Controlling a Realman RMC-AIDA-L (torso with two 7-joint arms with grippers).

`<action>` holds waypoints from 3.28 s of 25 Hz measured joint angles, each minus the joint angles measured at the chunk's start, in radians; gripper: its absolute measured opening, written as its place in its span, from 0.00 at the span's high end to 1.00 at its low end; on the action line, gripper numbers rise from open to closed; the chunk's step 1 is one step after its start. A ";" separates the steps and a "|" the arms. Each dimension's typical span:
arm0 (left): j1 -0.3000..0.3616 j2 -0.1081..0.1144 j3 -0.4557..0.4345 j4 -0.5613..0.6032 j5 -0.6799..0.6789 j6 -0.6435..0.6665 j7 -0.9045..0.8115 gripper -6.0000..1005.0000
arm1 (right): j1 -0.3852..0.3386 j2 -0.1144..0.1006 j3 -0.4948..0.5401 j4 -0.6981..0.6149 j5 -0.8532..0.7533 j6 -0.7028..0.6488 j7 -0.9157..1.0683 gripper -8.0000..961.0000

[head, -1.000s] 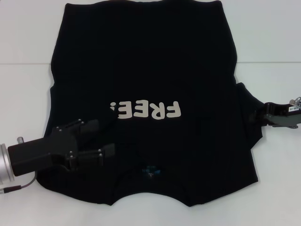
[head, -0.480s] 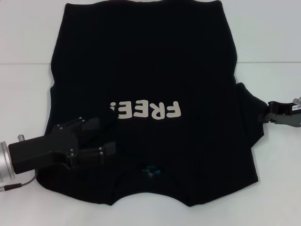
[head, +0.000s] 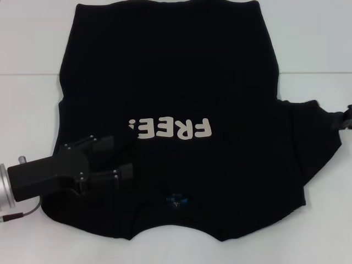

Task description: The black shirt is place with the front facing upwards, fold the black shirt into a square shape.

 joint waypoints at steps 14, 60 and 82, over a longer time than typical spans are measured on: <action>0.000 -0.001 -0.001 0.000 0.001 -0.015 -0.001 0.05 | 0.071 0.015 -0.061 -0.038 -0.001 -0.037 -0.043 0.99; -0.094 0.155 0.072 0.230 0.482 -0.036 -1.158 0.06 | -0.191 0.171 -0.099 0.153 0.571 -0.183 -1.393 0.04; -0.104 0.100 0.242 0.245 0.554 -0.170 -1.188 0.08 | -0.197 0.171 -0.098 0.158 0.573 -0.212 -1.384 0.04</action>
